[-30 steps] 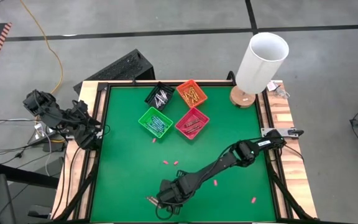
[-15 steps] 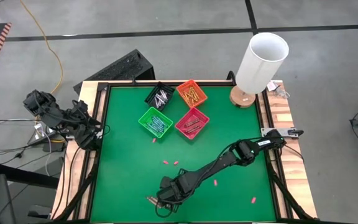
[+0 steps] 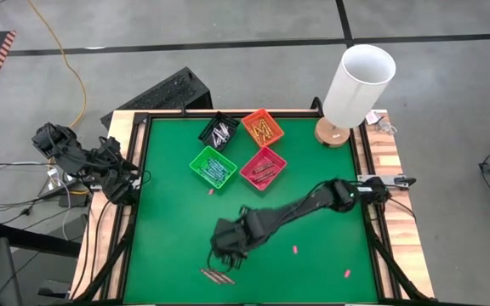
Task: Sort crayons
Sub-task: Put the brown crayon into the bin
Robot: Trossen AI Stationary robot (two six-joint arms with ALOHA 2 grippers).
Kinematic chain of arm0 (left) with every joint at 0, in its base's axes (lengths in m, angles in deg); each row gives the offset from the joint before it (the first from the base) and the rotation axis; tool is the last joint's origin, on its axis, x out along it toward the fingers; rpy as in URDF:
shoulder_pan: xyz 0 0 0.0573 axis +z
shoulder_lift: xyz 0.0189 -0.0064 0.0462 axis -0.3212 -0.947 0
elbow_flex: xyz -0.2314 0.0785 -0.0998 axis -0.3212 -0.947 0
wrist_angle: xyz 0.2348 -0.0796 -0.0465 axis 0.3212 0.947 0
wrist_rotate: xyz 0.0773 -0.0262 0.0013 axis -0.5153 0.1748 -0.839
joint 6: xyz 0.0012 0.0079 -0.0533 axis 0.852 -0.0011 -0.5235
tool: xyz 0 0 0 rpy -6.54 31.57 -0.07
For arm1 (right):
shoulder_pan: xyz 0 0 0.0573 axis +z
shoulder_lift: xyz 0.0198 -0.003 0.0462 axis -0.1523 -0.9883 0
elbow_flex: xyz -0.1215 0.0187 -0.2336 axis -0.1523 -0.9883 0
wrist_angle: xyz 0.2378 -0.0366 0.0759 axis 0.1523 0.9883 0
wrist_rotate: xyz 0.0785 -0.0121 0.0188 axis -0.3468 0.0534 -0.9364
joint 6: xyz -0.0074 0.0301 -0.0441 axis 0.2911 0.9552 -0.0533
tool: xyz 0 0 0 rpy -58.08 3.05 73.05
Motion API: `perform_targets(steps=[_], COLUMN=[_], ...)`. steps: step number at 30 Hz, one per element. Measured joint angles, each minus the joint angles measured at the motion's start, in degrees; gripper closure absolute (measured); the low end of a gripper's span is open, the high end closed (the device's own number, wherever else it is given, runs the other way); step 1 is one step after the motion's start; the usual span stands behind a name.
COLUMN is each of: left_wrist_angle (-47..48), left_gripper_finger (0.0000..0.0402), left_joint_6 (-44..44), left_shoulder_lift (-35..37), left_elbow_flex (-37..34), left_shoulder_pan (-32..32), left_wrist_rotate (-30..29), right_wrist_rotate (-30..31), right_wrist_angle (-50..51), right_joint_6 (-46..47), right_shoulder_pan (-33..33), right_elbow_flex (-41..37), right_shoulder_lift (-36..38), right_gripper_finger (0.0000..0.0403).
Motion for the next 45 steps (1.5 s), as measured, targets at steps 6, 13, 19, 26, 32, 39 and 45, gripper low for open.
perform_targets(steps=[6, 13, 19, 26, 32, 39, 45], left_wrist_angle=[0.0, 0.0, 0.1, 1.8, 3.1, 3.6, 4.0], left_gripper_finger=[0.0189, 0.0189, 0.0189, 0.0189, 0.0189, 0.0189, 0.0189], left_joint_6=[-0.2, 1.0, 3.3, 4.5, 4.7, 3.8, 1.8], left_shoulder_lift=[0.0, 0.0, 0.0, 0.0, 0.0, 0.0, 0.0], left_elbow_flex=[0.0, 0.0, 0.0, 0.0, 0.0, 0.0, 0.0], left_shoulder_pan=[0.0, 0.0, 0.0, 0.0, 0.0, 0.0, 0.0], left_wrist_rotate=[-0.1, -1.3, -1.4, -1.6, -2.5, -5.9, -8.7], right_wrist_rotate=[6.0, 12.0, 12.4, 14.3, 14.3, 13.0, 9.9], right_wrist_angle=[11.6, 21.5, 21.7, 21.6, 21.7, 18.9, 12.7], right_joint_6=[-1.9, -14.4, -49.2, -67.8, -70.9, -73.0, -76.1], right_shoulder_pan=[-6.1, -14.3, -18.1, -21.5, -24.9, -27.5, -27.1], right_elbow_flex=[0.2, 0.1, 0.1, -0.7, -7.1, -17.6, -25.8], right_shoulder_lift=[9.5, 13.6, 12.2, 9.6, 9.2, 9.3, 9.3], right_gripper_finger=[0.0402, 0.0403, 0.0403, 0.0403, 0.0403, 0.0403, 0.0403])
